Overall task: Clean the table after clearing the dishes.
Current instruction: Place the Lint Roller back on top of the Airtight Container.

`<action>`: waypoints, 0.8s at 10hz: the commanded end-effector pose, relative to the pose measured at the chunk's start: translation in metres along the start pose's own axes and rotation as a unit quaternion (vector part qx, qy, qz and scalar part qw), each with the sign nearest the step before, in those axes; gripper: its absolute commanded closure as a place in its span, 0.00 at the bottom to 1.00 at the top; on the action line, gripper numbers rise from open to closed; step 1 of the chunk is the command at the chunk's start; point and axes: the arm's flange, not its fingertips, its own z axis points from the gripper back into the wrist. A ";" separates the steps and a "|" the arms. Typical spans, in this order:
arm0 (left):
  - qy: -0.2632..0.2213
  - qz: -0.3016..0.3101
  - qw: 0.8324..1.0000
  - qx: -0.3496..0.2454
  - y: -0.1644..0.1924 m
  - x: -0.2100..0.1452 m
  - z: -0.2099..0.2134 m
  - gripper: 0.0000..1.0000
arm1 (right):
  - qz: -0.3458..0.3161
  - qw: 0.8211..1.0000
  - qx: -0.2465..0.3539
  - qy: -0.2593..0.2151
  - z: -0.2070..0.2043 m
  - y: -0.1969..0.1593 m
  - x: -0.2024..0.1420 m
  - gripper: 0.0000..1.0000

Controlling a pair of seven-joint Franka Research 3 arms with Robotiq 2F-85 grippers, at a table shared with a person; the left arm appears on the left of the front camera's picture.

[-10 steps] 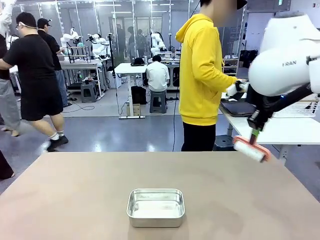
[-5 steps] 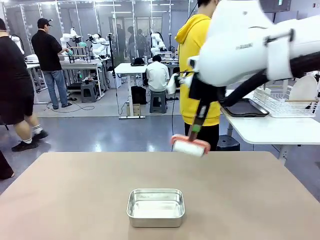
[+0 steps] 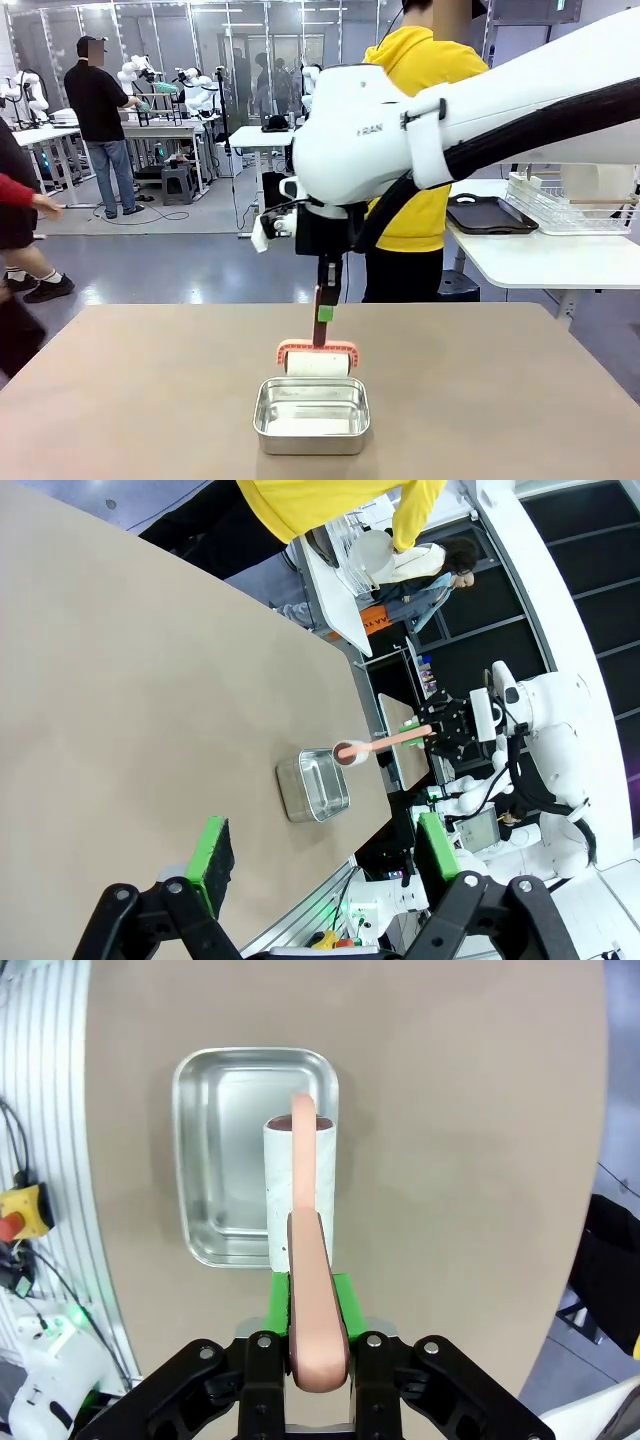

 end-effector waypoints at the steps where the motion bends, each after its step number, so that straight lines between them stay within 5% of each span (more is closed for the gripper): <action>1: -0.007 -0.001 1.000 -0.009 -0.003 -0.001 0.001 0.07 | -0.022 0.999 0.015 0.027 0.006 0.004 0.018 0.79; 8: -0.007 -0.001 1.000 -0.009 -0.003 -0.001 0.001 0.07 | 0.010 0.999 0.040 0.008 -0.016 -0.002 0.015 0.79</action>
